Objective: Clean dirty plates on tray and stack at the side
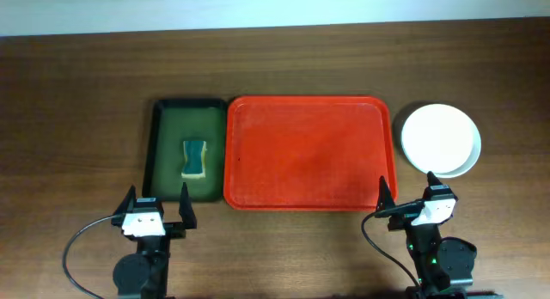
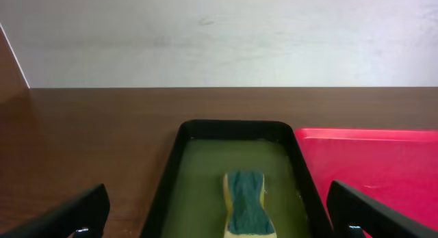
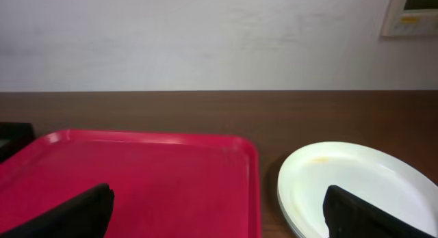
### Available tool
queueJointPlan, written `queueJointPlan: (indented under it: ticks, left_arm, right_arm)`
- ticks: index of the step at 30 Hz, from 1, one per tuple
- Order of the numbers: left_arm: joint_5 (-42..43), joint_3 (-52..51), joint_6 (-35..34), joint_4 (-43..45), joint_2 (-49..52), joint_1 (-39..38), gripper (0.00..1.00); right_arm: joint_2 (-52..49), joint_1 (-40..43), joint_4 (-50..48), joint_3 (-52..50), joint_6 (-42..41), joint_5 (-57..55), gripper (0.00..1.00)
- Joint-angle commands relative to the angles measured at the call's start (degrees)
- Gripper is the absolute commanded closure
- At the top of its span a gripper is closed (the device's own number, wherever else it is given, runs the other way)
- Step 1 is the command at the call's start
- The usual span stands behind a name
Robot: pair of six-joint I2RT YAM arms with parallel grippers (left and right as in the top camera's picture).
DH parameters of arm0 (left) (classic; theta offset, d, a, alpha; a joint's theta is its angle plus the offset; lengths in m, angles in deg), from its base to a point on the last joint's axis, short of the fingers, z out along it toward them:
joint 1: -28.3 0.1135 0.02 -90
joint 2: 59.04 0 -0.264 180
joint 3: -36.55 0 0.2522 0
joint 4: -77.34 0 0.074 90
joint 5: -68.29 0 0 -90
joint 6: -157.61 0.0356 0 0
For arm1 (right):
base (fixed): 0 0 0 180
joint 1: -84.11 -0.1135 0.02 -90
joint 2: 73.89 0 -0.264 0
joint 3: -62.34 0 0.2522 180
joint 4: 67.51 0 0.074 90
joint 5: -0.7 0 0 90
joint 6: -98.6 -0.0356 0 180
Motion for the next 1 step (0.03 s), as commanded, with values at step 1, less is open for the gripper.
queueJointPlan:
  ticks: [1]
  left_arm:
    - [1.1,-0.2,0.9,-0.2,-0.3,0.2,0.0]
  right_arm:
    - [0.3,-0.3,0.3,-0.3,0.0,-0.5,0.01]
